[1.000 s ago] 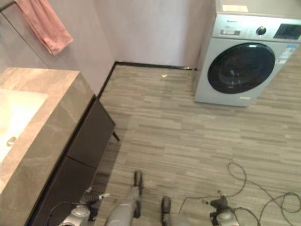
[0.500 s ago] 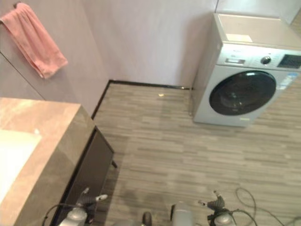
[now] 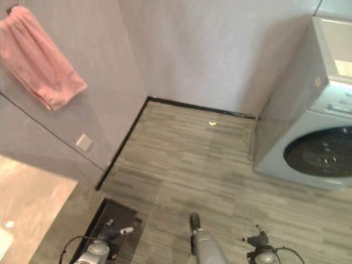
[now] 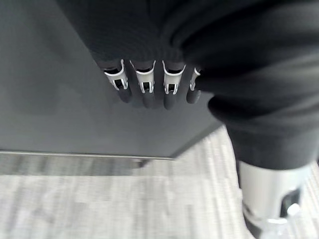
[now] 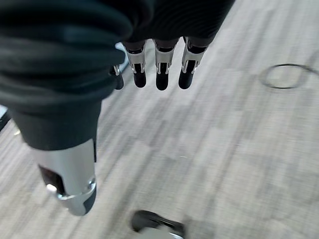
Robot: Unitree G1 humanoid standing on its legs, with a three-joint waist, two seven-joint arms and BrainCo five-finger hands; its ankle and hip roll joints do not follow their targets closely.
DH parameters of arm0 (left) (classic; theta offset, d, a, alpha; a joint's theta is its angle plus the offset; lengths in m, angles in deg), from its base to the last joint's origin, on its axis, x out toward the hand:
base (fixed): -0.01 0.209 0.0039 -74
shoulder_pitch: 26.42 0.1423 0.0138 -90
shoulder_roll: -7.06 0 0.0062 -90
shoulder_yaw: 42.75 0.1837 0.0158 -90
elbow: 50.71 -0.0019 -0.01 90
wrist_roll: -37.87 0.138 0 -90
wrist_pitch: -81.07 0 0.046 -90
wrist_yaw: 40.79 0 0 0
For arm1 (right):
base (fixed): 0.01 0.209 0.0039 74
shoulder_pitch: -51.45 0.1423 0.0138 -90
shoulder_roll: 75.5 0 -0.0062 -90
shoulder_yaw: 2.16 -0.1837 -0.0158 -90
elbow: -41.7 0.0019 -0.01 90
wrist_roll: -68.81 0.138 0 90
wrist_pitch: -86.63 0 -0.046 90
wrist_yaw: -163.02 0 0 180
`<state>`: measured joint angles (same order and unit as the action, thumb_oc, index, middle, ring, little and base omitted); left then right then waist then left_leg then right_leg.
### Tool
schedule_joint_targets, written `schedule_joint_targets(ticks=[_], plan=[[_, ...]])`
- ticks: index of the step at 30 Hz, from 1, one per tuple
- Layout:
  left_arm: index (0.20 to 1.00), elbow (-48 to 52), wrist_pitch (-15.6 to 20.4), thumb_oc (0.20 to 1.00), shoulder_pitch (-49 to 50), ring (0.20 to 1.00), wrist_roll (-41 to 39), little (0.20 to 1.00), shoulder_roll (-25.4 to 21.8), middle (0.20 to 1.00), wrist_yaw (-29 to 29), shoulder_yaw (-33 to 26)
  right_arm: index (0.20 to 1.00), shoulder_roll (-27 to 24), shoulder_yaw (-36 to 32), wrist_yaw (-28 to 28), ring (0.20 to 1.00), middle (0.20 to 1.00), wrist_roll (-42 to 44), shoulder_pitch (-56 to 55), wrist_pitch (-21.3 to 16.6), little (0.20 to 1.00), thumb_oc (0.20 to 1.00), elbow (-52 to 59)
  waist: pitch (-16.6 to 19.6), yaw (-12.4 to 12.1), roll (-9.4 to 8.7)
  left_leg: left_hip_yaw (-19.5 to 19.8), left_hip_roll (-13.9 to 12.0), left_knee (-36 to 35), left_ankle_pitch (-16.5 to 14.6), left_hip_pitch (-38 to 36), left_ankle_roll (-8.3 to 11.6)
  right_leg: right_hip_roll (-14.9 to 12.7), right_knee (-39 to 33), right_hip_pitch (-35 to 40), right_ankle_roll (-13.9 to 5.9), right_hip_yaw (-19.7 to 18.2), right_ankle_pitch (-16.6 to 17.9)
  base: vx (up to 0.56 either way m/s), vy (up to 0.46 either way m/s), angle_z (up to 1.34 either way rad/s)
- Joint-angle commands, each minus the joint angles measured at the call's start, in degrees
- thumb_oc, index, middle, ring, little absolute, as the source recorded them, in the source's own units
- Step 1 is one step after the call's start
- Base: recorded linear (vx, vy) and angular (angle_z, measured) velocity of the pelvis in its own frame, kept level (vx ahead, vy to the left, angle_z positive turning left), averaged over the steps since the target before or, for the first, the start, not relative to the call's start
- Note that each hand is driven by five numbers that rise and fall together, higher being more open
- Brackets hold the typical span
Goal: Put brush and paste in cup on sink, flatten towel.
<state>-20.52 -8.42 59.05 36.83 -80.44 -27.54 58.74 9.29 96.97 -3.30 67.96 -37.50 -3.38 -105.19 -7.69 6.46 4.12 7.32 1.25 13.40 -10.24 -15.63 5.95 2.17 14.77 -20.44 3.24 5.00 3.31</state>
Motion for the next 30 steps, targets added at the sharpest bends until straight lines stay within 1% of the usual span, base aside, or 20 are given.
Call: schedule_joint_targets(ticks=[1, 2, 3, 4, 5, 7, 9, 11, 13, 14, 15, 17, 20, 21, 25, 26, 27, 28, 29, 30], plan=[[1.000, 1.2, 0.8, 1.000, -0.5, 1.000, 1.7, 1.000, -4.9, 1.000, 0.2, 1.3, 1.000, -3.8, -0.9, 0.9, 1.000, 1.000, 0.4, -2.9, -0.8, 1.000, 1.000, 2.2, -0.2, -0.3, -2.52, 0.4, 1.7, 11.6, 15.6, 11.9, 1.24, -2.6, -8.2, 5.9, -8.98, -1.4, 2.0, 0.31, -0.240, 0.35], [1.000, 1.2, 0.8, 1.000, -0.6, 1.000, 1.7, 1.000, -4.9, 1.000, 0.2, 1.3, 1.000, -3.7, -0.9, 0.9, 1.000, 1.000, 0.4, -2.9, -0.8, 1.000, 1.000, 2.2, 0.0, -0.1, -2.75, 0.5, 2.0, 11.5, 15.9, 12.2, 1.22, -2.9, -8.2, 5.7, -9.02, -1.4, 2.2, 0.27, -0.275, 0.58], [1.000, 1.9, 0.7, 1.000, -0.9, 1.000, 1.5, 1.000, -5.2, 1.000, 0.3, 1.6, 1.000, -4.4, -1.1, 1.3, 1.000, 1.000, 0.9, -2.7, -0.9, 1.000, 1.000, 2.4, -0.5, -0.3, -3.72, -1.5, 0.9, 18.6, 18.1, 15.3, 1.10, -3.2, -8.2, 7.0, -7.86, -1.1, 1.1, 0.27, -0.325, 0.51], [1.000, 2.9, 0.6, 1.000, -1.8, 1.000, 1.3, 1.000, -5.3, 1.000, 0.0, 2.3, 1.000, -4.9, -1.3, 1.7, 1.000, 1.000, 1.8, -2.9, -0.9, 1.000, 1.000, 3.0, -1.7, -1.2, -5.22, -5.2, -0.6, 25.1, 17.6, 19.6, -0.62, -3.0, -8.3, 9.6, -6.09, -1.3, -0.6, 0.27, -0.320, 0.49], [1.000, 2.9, 0.6, 1.000, -1.8, 1.000, 1.3, 1.000, -5.3, 1.000, 0.0, 2.3, 1.000, -4.9, -1.4, 1.8, 1.000, 1.000, 1.8, -2.9, -0.9, 1.000, 1.000, 3.0, -1.8, -1.3, -5.03, -5.2, -0.8, 25.5, 17.3, 19.8, -0.62, -2.8, -8.3, 9.6, -6.07, -1.3, -0.6, 0.36, -0.348, 0.34], [1.000, 3.9, 0.6, 1.000, -2.1, 1.000, 1.4, 1.000, -5.1, 1.000, -0.2, 3.6, 1.000, -5.5, -2.2, 2.4, 1.000, 1.000, 2.4, -3.6, -0.6, 1.000, 1.000, 2.5, -2.2, -2.6, -5.25, -10.1, -1.3, 22.7, 13.7, 26.9, -2.09, -2.3, -9.7, 13.4, -5.83, -1.0, -2.8, 0.36, -0.206, -0.05], [1.000, 3.5, 0.7, 1.000, -2.2, 1.000, 1.4, 1.000, -4.8, 1.000, -0.3, 3.7, 1.000, -5.2, -2.8, 2.3, 1.000, 1.000, 2.5, -4.1, -0.7, 1.000, 1.000, 2.6, -1.8, -2.9, -5.59, -13.7, -1.5, 16.0, 12.1, 30.5, -3.03, -2.6, -10.8, 15.0, -6.58, -0.5, -3.4, 0.28, -0.082, 0.14], [1.000, 3.2, 0.7, 1.000, -2.3, 1.000, 1.6, 1.000, -4.7, 1.000, -0.3, 3.9, 1.000, -5.1, -2.7, 2.3, 1.000, 1.000, 2.4, -4.4, -0.8, 1.000, 1.000, 2.8, -1.8, -3.6, -5.78, -14.8, -1.2, 13.3, 11.2, 32.0, -3.57, -2.4, -11.0, 16.0, -6.87, -0.8, -4.2, 0.26, -0.036, -0.02], [1.000, 3.6, 0.6, 1.000, -1.9, 1.000, 1.7, 1.000, -4.7, 1.000, -0.1, 3.7, 1.000, -4.8, -2.0, 2.1, 1.000, 1.000, 1.6, -4.6, -0.6, 1.000, 1.000, 2.3, -1.8, -4.9, -5.40, -16.4, -0.9, 4.6, 12.6, 34.6, -4.11, -1.2, -11.3, 18.6, -7.32, -1.3, -5.5, 0.40, -0.036, -0.24], [1.000, 3.7, 0.6, 1.000, -1.6, 1.000, 1.8, 1.000, -4.7, 1.000, 0.1, 3.4, 1.000, -4.6, -1.5, 1.8, 1.000, 1.000, 0.9, -4.9, -0.5, 1.000, 1.000, 2.2, -1.8, -5.6, -5.14, -16.6, -1.4, 0.5, 14.7, 34.9, -3.96, -0.4, -11.6, 20.5, -7.34, -1.8, -6.3, 0.61, -0.036, -0.12], [1.000, 3.0, 0.4, 1.000, -1.2, 1.000, 2.2, 1.000, -4.6, 1.000, 0.3, 3.0, 1.000, -4.2, -0.9, 1.6, 1.000, 1.000, 0.1, -5.3, -0.5, 1.000, 1.000, 1.8, -1.6, -6.4, -4.46, -20.0, -3.1, -6.1, 18.8, 35.3, -2.85, 1.4, -11.5, 23.5, -7.05, -2.3, -8.0, 0.58, -0.030, -0.13], [1.000, 2.6, 0.1, 1.000, -0.8, 1.000, 2.5, 1.000, -4.4, 1.000, 0.5, 2.6, 1.000, -3.9, -0.6, 1.4, 1.000, 1.000, -0.4, -5.7, -0.3, 1.000, 1.000, 1.7, -1.6, -6.8, -4.30, -23.4, -4.3, -8.2, 20.9, 33.9, -2.62, 2.1, -11.3, 25.1, -6.78, -2.5, -8.8, 0.45, -0.003, -0.31], [1.000, 1.4, -0.2, 1.000, 0.1, 1.000, 2.5, 1.000, -4.6, 1.000, 0.7, 1.6, 1.000, -3.2, 0.0, 0.7, 1.000, 1.000, -0.8, -5.4, -0.2, 1.000, 1.000, 1.7, -0.7, -7.3, -5.14, -23.2, -3.4, -7.9, 19.0, 32.3, -4.01, 1.6, -10.2, 26.2, -7.33, -2.9, -10.0, 0.32, 0.039, -0.17], [1.000, 0.1, -0.1, 1.000, 0.8, 1.000, 2.6, 1.000, -4.7, 1.000, 0.8, 0.8, 1.000, -2.4, 0.3, 0.5, 1.000, 1.000, -1.3, -4.9, -0.1, 1.000, 1.000, 0.2, 0.1, -7.7, -6.16, -23.1, -2.4, -7.3, 17.5, 31.5, -5.00, 0.5, -8.3, 26.8, -8.26, -3.5, -10.8, 0.32, 0.085, -0.29], [1.000, -0.4, 0.0, 1.000, 1.8, 1.000, 2.2, 1.000, -5.0, 1.000, 0.9, -0.2, 1.000, -1.5, 0.6, -0.2, 1.000, 1.000, -1.9, -4.1, 0.1, 1.000, 1.000, -1.3, 1.8, -8.7, -7.20, -23.9, -1.0, -6.9, 15.1, 30.5, -6.59, -1.6, -4.8, 26.6, -10.07, -3.7, -8.4, 0.28, 0.122, -0.05], [1.000, -0.6, 0.1, 1.000, 2.0, 1.000, 2.0, 1.000, -5.2, 1.000, 0.9, -0.6, 1.000, -1.2, 0.6, -0.3, 1.000, 1.000, -2.1, -3.8, 0.1, 1.000, 1.000, -2.1, 2.0, -9.0, -7.43, -23.9, -0.5, -6.9, 14.5, 30.0, -7.05, -2.3, -2.4, 26.0, -10.91, -3.7, -6.6, 0.20, 0.131, 0.10], [1.000, 0.2, 0.0, 1.000, 2.4, 1.000, 1.7, 1.000, -5.9, 1.000, 0.9, -0.8, 1.000, -0.9, 0.8, -0.6, 1.000, 1.000, -2.3, -2.9, 0.2, 1.000, 1.000, -2.7, 1.7, -9.4, -7.76, -23.3, 0.8, -6.7, 12.7, 28.9, -8.28, -3.6, 5.2, 23.6, -13.37, -3.1, -2.5, 0.20, 0.131, 0.18], [1.000, 0.2, 0.0, 1.000, 2.4, 1.000, 1.7, 1.000, -5.9, 1.000, 0.9, -0.8, 1.000, -0.9, 0.8, -0.6, 1.000, 1.000, -2.3, -2.9, 0.2, 1.000, 1.000, -2.7, 1.9, -9.6, -7.60, -23.4, 0.5, -6.7, 12.8, 29.2, -8.22, -3.4, 5.1, 23.3, -13.30, -3.2, -2.2, 0.24, 0.204, 0.26], [1.000, 0.7, -0.2, 1.000, 2.4, 1.000, 1.5, 1.000, -6.6, 1.000, 1.2, -1.2, 1.000, -0.8, 1.3, -0.8, 1.000, 1.000, -2.8, -1.9, 0.2, 1.000, 1.000, -2.7, 1.1, -9.6, -7.36, -22.6, 1.4, -7.4, 11.9, 27.2, -9.20, -5.2, 11.8, 20.5, -15.43, -1.4, 2.3, 0.17, 0.169, 0.18], [1.000, 0.8, -0.3, 1.000, 2.5, 1.000, 1.6, 1.000, -6.9, 1.000, 1.3, -1.2, 1.000, -0.8, 1.6, -0.7, 1.000, 1.000, -3.1, -1.5, 0.3, 1.000, 1.000, -2.5, 0.8, -9.7, -6.45, -22.4, 1.0, -7.9, 11.7, 26.2, -9.51, -5.5, 15.1, 18.8, -15.03, -0.5, 4.2, 0.17, 0.171, 0.15]])
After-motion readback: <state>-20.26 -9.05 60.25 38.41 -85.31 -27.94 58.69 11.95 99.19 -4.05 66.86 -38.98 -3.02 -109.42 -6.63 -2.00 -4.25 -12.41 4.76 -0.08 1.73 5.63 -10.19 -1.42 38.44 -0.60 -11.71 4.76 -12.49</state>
